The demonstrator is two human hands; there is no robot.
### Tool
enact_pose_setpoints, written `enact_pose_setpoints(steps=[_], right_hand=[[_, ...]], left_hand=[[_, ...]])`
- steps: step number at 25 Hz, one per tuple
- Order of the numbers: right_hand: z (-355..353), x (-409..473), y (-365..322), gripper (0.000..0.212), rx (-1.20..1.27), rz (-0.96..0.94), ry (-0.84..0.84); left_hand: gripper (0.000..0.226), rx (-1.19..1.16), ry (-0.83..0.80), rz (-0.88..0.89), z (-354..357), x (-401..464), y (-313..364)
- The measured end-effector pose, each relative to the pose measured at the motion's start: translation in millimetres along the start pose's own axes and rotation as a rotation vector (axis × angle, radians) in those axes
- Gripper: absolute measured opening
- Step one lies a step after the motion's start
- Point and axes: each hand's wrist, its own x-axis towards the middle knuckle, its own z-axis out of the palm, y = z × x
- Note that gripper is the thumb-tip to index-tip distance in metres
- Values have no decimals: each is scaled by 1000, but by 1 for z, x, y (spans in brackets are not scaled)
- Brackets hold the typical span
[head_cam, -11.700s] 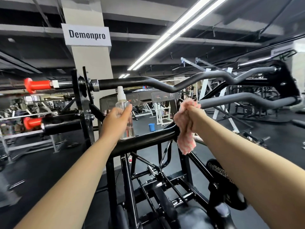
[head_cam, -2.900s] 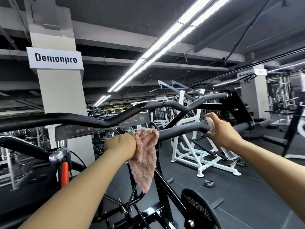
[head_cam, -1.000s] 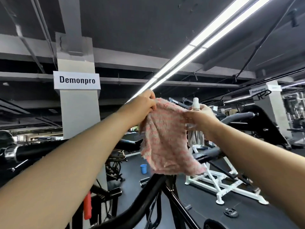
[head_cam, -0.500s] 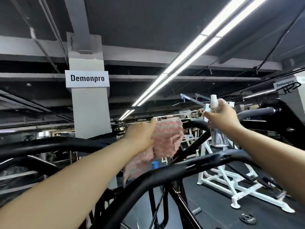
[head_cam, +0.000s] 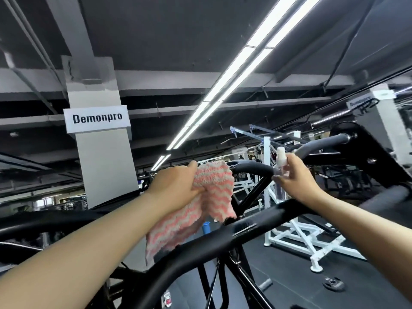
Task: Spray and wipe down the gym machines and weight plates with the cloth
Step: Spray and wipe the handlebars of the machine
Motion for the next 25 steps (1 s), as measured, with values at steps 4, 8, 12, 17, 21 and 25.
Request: enact_pose_setpoints(steps=[4,8,12,17,21,25], right_hand=[[-9,7,5,28,-27,26,10],[-17,10,21,33,-61,106,-17],[-15,12,37,32,-135,130,-55],[-13,18,44,31,-197,179,-77],[-14,19,44,22,-255,195,-30],[-12,19,47,19,-249,235,-29]], left_hand=[[48,84,10,53,-2,17,13],[66,242,-14,80,0,49,51],[65,111,-82,35,2,79,82],[42,-39,-120,-36,12,113,106],[31,-108,-107,-12,19,133,118],[37,-460,21,-111,15,145,124]])
